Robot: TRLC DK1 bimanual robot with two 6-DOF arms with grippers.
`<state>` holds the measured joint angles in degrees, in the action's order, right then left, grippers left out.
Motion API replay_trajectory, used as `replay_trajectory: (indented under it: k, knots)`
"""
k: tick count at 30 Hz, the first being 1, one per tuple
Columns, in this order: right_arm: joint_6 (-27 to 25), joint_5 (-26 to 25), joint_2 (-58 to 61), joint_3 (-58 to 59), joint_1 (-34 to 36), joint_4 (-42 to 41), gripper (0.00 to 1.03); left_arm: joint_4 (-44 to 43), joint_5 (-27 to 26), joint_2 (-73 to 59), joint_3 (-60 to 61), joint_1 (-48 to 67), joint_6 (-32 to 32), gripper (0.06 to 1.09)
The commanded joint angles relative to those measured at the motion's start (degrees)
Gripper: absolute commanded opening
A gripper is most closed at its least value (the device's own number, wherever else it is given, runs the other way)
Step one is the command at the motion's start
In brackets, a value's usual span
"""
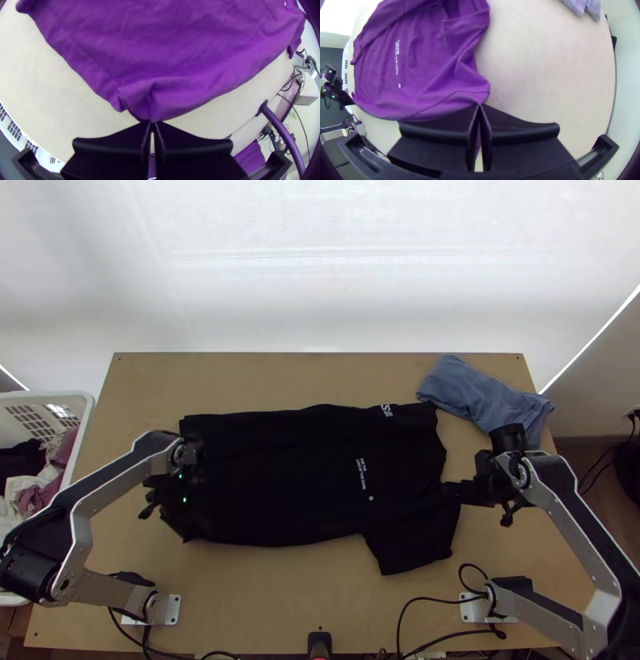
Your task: Fold the t-shirt
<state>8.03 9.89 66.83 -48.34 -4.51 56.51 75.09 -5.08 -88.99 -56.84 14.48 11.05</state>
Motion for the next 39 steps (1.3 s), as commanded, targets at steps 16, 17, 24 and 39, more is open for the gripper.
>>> replay_trajectory:
  k: [16,17,24,39]
  knots:
    - [1.1,0.7,3.5,-12.3,-1.6,-3.8,0.03,-3.1,-2.7,2.4,-9.9,-12.7,-4.9,0.09]
    - [1.3,0.7,4.3,-12.7,-1.8,-4.1,0.03,-3.9,-2.7,2.3,-10.3,-13.8,-5.2,0.09]
    - [4.3,0.7,9.7,-16.7,-3.6,-7.9,0.03,-6.8,-2.7,1.1,-13.6,-17.1,-7.5,0.09]
    - [8.1,0.7,26.9,-31.5,-3.4,-12.3,0.03,-9.0,-1.6,-5.8,-26.8,-17.5,-13.6,0.09]
